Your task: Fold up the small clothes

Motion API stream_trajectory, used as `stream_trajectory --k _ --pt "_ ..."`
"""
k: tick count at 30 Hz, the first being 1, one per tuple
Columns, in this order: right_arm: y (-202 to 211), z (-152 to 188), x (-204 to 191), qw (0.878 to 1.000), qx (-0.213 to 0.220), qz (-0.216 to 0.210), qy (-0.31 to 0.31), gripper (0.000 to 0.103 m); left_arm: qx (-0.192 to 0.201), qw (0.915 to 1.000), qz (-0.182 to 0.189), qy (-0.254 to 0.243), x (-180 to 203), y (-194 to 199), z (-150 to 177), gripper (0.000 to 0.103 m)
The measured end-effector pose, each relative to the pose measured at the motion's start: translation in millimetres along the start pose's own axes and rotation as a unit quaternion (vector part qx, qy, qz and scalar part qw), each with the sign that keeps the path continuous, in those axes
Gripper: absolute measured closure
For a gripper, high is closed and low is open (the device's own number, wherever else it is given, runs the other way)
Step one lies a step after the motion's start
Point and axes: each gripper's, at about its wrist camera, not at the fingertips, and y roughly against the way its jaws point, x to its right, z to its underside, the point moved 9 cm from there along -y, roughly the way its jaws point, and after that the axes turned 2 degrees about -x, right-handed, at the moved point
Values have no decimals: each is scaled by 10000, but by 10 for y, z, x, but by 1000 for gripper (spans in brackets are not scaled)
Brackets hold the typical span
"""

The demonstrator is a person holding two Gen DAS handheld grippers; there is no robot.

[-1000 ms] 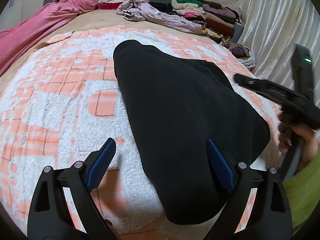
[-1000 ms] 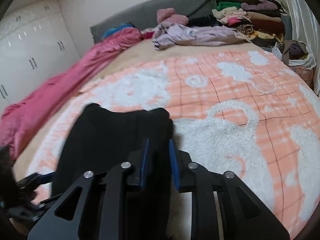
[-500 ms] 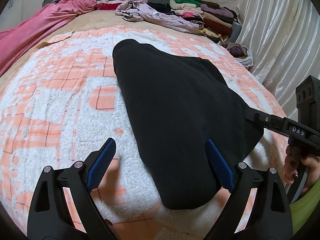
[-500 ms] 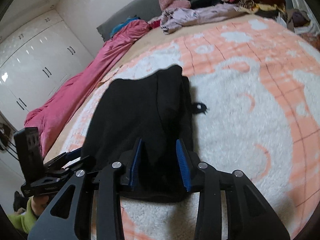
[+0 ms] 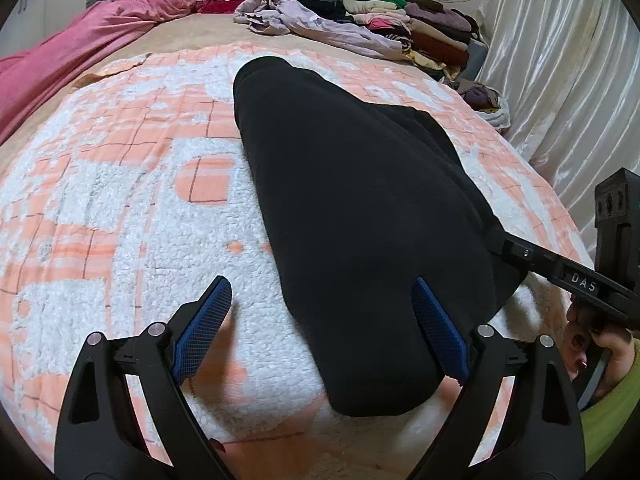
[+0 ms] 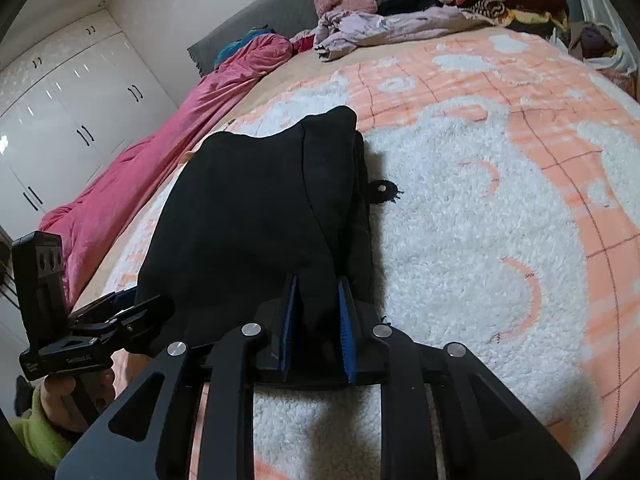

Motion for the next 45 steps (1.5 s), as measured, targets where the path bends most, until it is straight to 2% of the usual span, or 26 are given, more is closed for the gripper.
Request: stream_trajectory --k 6,11,17,21,24,28,33,36,45 --pt "37 -41 -56 9990 127 377 225 77 36 10000 -34 -33 3 24 5 18" --pt "25 -48 -38 9957 170 808 418 62 34 10000 -16 -5 -2 41 7 18" --pt "52 -93 -27 9956 158 845 362 54 37 10000 -17 -2 -12 47 -5 18" --pt "94 -134 -42 9951 219 893 369 39 52 10000 -23 -4 -6 71 -17 18" --pt "101 -145 -50 9950 232 906 353 35 64 10000 -29 -14 1 96 -20 18" --pt "175 -197 -42 9943 398 947 273 22 88 10000 -34 -6 5 132 -37 18" --pt "299 -247 -59 9928 558 1023 276 19 159 9998 -66 25 -18 219 -72 18" --pt "388 -267 -82 9915 694 1060 283 11 237 9997 -102 23 -23 298 -101 10" --pt "719 -291 -249 9880 1054 1059 392 11 554 9980 -289 -44 -19 625 -141 10"
